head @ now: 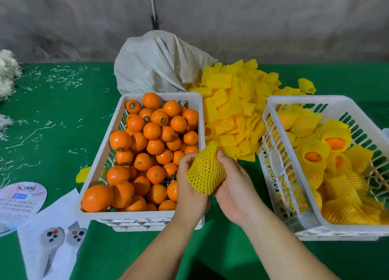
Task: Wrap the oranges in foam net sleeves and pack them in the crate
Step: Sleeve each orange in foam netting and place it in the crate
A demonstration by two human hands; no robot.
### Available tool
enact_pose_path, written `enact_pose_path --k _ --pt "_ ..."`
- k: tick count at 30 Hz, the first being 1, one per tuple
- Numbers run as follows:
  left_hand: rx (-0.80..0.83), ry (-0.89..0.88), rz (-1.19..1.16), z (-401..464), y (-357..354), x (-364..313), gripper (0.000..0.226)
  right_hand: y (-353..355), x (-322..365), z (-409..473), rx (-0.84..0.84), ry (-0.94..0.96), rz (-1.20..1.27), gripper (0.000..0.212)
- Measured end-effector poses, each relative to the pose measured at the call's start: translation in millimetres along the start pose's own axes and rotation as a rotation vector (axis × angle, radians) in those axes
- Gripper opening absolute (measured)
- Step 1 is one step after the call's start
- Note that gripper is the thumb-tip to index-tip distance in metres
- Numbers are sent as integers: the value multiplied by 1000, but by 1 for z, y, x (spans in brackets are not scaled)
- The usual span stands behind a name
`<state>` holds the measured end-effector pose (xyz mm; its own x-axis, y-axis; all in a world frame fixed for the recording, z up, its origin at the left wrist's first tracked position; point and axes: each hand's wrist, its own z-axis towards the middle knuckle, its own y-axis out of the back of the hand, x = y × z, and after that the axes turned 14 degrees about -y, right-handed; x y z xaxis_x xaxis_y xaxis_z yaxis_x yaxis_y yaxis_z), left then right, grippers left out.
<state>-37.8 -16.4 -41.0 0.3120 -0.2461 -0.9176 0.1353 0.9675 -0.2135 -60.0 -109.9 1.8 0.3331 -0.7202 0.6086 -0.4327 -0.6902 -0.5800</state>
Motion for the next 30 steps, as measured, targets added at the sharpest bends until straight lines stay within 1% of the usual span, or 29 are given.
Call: enact_pose_path --k 2,3,5,6,8,10,12,13,15,16,17,18,19,20,21,22,23,24,25,26,27,28,29,30 --pt "59 -47 101 0 0 8 41 2 4 1 -91 37 18 33" --pt "118 -59 172 0 0 12 41 5 5 3 -145 43 20 31" --pt "242 -67 264 -1 0 18 44 12 9 7 -208 46 14 31" --pt "286 -69 289 -3 0 20 45 15 11 7 -209 55 5 35" --pt "324 -87 339 -2 0 24 46 19 13 7 -119 69 -63 53" --pt "379 -98 395 0 2 23 49 24 11 10 -44 59 -211 72" --pt "510 -67 410 0 9 20 61 37 12 16 -21 83 -259 82" --pt "573 -51 414 -1 13 19 67 43 18 18 -24 88 -227 89" --pt "639 -58 450 -5 17 18 67 57 40 20 -134 44 -115 99" --pt "630 -66 468 -7 17 17 63 67 57 22 -199 26 -50 95" --pt "587 -60 467 -8 15 16 58 76 75 24 -242 37 16 90" --pt "522 -34 438 -7 13 16 55 85 93 22 -275 82 11 92" --pt "444 7 399 -4 14 17 51 96 109 22 -318 144 -31 102" --pt "368 51 367 2 16 20 46 103 131 25 -384 145 -78 111" --pt "310 99 364 10 21 25 41 109 152 32 -475 210 -50 106" --pt "291 146 410 19 30 30 37 121 165 35 -567 295 -46 94" --pt "320 190 523 29 41 36 36 131 172 39 -640 361 -5 89" --pt "407 235 700 40 54 44 40 143 178 45 -686 431 3 87" --pt "540 300 913 49 65 53 49 148 183 51 -692 438 34 81" --pt "676 403 1097 57 74 61 58 150 180 58 -670 411 23 78" --pt "795 533 1212 63 79 66 68 146 170 59 -634 377 -49 77" --pt "908 660 1268 67 83 70 78 141 159 61 -656 374 -143 76" --pt "1016 760 1289 68 84 74 88 137 145 64 -703 407 -329 72" --pt "1113 824 1306 68 83 76 97 137 131 67 -751 500 -636 64"
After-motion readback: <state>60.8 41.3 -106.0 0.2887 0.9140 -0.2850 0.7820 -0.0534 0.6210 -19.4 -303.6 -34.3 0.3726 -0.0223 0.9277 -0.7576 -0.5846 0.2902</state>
